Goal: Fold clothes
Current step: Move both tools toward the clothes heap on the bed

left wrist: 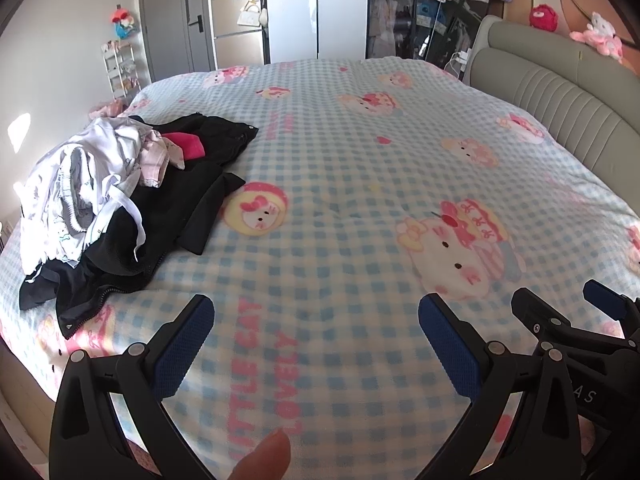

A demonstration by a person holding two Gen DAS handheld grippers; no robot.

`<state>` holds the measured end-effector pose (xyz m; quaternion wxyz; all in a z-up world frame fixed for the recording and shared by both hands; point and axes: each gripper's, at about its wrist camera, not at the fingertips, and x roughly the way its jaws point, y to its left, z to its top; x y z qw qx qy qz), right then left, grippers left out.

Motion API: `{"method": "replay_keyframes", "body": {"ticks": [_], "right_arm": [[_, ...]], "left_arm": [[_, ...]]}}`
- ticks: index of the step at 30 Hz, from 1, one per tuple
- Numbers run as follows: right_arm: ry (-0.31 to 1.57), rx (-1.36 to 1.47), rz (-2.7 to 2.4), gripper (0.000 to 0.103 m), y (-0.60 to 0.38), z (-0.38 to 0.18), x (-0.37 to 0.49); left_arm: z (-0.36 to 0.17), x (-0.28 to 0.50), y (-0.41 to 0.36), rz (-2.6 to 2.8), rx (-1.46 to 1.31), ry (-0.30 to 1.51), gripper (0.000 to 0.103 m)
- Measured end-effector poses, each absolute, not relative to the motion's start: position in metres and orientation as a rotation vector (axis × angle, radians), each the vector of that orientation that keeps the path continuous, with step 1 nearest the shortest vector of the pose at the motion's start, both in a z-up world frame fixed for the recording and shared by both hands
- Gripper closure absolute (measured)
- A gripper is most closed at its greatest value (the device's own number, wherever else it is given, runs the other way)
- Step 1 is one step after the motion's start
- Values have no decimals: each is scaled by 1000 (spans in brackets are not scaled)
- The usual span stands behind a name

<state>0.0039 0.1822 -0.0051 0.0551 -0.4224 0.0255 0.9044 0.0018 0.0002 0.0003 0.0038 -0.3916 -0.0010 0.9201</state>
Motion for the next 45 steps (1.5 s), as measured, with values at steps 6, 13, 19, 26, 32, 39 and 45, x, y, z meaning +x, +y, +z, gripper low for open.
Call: {"method": "replay_keyframes", "body": {"ticks": [6, 13, 19, 26, 32, 39, 45], "right_arm": [[46, -1265, 2748, 0, 183, 0, 1], [26, -1152, 2816, 0, 187, 13, 7], [-4, -1176, 2877, 4, 187, 11, 6], [-59, -1211, 2943, 15, 168, 9, 1], [-122, -1237, 3022, 16, 137, 13, -14], [-186, -1325, 3160, 18, 70, 19, -48], [-302, -1364, 3256, 18, -9, 23, -70]], "left_arm": [[0, -1, -1, 2884, -1196, -7, 0], [3, 0, 0, 2805, -1152, -70, 0], [5, 3, 5, 2779, -1122, -74, 10], [3, 1, -9, 2770, -1148, -117, 21], [4, -1, -39, 2821, -1146, -208, 23], [8, -6, -104, 2966, -1179, -230, 21], [4, -10, -173, 3085, -1263, -253, 20]]}}
